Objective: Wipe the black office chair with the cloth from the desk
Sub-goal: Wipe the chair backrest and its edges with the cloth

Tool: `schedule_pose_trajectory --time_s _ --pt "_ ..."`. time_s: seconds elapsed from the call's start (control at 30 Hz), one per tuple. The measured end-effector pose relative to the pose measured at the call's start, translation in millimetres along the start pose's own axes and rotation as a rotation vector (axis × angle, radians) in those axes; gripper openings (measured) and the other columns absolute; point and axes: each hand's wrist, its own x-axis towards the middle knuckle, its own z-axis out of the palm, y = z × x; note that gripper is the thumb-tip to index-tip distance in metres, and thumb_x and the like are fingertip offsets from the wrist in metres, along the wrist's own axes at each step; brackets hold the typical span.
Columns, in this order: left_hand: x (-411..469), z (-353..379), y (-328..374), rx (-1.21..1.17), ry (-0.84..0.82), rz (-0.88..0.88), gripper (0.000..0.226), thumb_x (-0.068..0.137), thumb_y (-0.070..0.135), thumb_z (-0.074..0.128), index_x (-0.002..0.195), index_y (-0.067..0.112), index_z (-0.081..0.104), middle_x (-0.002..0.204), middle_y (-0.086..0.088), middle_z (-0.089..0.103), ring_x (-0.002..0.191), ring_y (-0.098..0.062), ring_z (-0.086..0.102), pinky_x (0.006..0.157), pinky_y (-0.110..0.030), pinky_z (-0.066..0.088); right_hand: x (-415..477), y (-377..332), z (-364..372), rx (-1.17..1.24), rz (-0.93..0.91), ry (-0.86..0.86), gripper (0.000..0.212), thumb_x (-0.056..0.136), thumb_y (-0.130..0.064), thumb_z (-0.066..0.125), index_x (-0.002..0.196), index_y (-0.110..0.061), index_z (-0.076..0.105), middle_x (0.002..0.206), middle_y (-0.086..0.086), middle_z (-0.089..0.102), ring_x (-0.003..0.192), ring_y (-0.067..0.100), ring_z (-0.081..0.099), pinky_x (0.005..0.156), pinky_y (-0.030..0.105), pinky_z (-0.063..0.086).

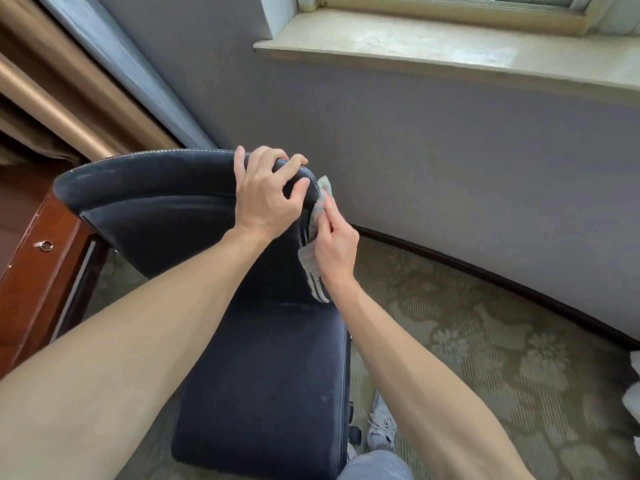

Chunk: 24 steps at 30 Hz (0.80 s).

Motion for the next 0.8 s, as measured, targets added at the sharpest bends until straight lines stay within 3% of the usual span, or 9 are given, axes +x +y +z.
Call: schedule_pose_trajectory --time_s 0.07,0.27,0.43,0.57,0.7,0.8 --pt "0 1 -3 -0.015 0.004 -0.019 0.029 0.087 0.033 0.056 0.11 0.021 0.069 0.105 -0.004 0.057 0.111 -0.022 0.05 0.115 -0.056 0.013 8 -8 1 0.0 -0.051 -0.024 0.036 0.103 -0.022 0.044 0.137 -0.026 0.054 0.135 -0.019 0.055 0.113 -0.019 0.05 0.093 0.003 0.036" --pt "1 1 -6 -0.028 0.043 -0.063 0.029 0.087 0.031 0.056 0.108 0.02 0.072 0.105 -0.004 0.059 0.111 -0.023 0.052 0.116 -0.056 0.013 17 -12 0 -0.064 -0.011 -0.092 0.036 0.1 -0.021 0.049 0.134 -0.028 0.057 0.128 -0.016 0.061 0.103 -0.02 0.054 0.092 0.006 0.039" --pt "9 -2 1 -0.053 0.053 -0.14 0.022 0.084 0.024 0.063 0.101 0.018 0.075 0.099 -0.005 0.061 0.107 -0.026 0.054 0.115 -0.055 0.015 34 -22 3 0.033 0.013 -0.13 0.034 0.099 -0.018 0.051 0.132 -0.024 0.059 0.128 -0.018 0.061 0.114 -0.005 0.058 0.102 0.028 0.047" --pt "12 6 2 -0.038 0.11 -0.166 0.018 0.081 0.017 0.065 0.094 0.015 0.076 0.092 -0.008 0.06 0.101 -0.028 0.056 0.113 -0.057 0.019 46 -13 -6 0.015 -0.119 -0.238 0.037 0.1 -0.017 0.049 0.135 -0.025 0.056 0.129 -0.023 0.057 0.114 -0.009 0.056 0.095 0.013 0.044" --pt "9 -1 2 -0.015 0.123 -0.206 0.02 0.077 0.014 0.064 0.093 0.014 0.077 0.09 -0.011 0.06 0.098 -0.03 0.056 0.11 -0.059 0.02 44 2 -10 -0.052 -0.125 -0.345 0.037 0.1 -0.018 0.048 0.136 -0.026 0.055 0.133 -0.008 0.06 0.116 0.003 0.059 0.101 0.034 0.046" --pt "12 0 -1 -0.03 0.128 -0.246 0.022 0.079 0.014 0.063 0.096 0.014 0.077 0.094 -0.012 0.06 0.103 -0.029 0.053 0.115 -0.053 0.014 45 18 -11 -0.071 -0.12 -0.407 0.039 0.101 -0.02 0.047 0.138 -0.032 0.053 0.127 -0.006 0.065 0.105 0.009 0.065 0.097 0.039 0.049"
